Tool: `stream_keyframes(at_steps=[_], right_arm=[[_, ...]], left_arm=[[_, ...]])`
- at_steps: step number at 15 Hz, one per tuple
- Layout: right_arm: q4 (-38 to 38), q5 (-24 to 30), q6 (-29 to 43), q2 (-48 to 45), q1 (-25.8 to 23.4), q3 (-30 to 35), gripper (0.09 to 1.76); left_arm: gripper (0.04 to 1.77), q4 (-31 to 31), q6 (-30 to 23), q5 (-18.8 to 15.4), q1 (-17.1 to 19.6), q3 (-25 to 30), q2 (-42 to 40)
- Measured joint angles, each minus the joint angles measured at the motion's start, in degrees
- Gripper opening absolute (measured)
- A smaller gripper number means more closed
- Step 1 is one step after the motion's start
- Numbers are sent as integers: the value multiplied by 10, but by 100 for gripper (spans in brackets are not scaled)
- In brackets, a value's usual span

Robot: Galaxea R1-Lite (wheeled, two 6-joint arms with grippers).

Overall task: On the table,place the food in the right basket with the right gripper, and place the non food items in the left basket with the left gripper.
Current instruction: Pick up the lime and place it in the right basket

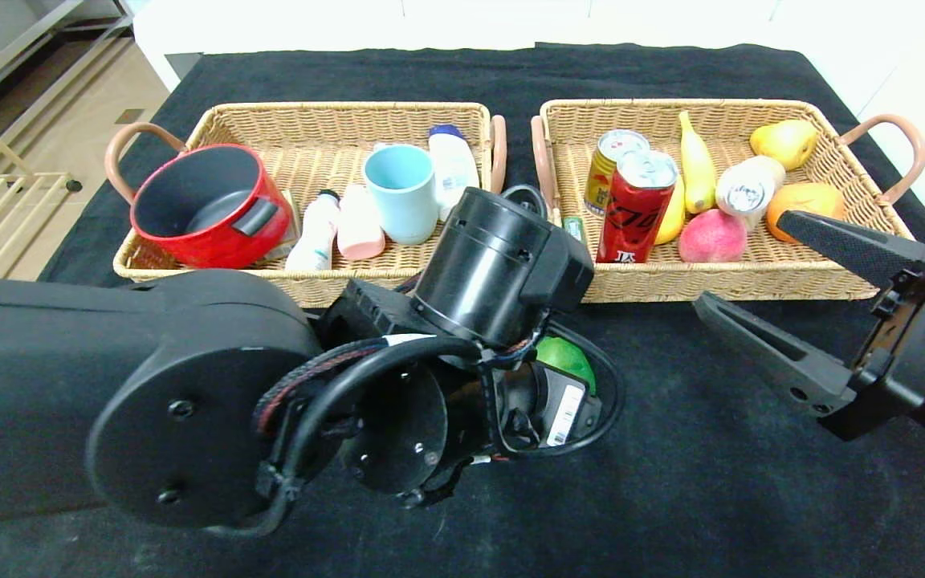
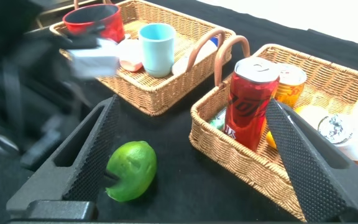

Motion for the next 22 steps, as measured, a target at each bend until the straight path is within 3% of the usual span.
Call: stream_keyframes(at_steps=[3, 6, 11, 14, 18, 22], right_arm=[[8, 0, 0, 8, -3, 0, 171], [12, -1, 0, 25, -9, -1, 171], [11, -5, -3, 62, -10, -1, 171], [10, -14, -3, 77, -3, -1, 171], [9, -38, -5, 90, 11, 0, 171], [11, -48, -3, 102, 18, 0, 171]], left_arm=[[168, -10, 4, -3, 4, 66, -55], [169, -79, 27, -10, 15, 158, -127], [170, -216, 112, -86, 64, 326, -252], [170, -273, 122, -113, 93, 404, -305], [171, -336, 123, -116, 108, 468, -338], [171, -337, 122, -117, 121, 477, -348]])
